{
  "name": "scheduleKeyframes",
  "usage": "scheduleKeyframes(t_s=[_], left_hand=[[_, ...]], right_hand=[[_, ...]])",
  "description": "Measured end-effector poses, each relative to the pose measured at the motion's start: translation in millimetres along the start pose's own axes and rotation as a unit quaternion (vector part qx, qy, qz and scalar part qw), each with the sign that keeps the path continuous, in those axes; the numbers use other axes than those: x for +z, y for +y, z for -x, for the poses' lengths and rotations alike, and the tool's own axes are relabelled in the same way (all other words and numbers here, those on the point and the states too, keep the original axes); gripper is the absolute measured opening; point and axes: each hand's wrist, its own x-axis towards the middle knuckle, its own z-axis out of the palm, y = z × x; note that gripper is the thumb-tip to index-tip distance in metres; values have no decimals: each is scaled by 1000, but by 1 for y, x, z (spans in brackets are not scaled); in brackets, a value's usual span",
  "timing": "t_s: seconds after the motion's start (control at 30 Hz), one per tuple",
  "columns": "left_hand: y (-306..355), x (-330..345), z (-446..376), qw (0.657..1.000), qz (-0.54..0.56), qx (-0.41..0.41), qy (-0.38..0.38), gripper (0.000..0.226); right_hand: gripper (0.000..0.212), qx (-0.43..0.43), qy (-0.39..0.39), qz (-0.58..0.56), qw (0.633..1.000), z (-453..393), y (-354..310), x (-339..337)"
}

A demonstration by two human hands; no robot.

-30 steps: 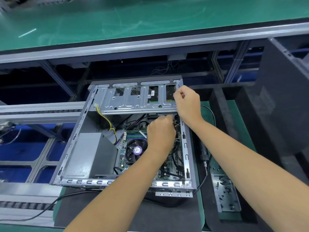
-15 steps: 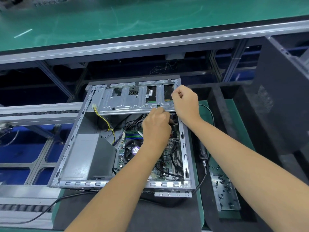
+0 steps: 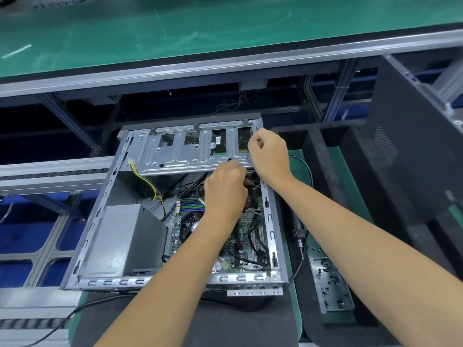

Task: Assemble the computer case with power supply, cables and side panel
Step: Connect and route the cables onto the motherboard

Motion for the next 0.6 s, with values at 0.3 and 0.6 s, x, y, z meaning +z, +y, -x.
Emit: scheduleKeyframes(t_s=[0.3, 0.6], left_hand=[[4, -4, 1, 999, -2, 38, 26, 25], [6, -3, 0, 998, 25, 33, 47, 35]], right_hand=[[19, -2, 6, 9, 1000, -1, 1, 2], [19, -8, 1, 26, 1000, -1, 2, 2]])
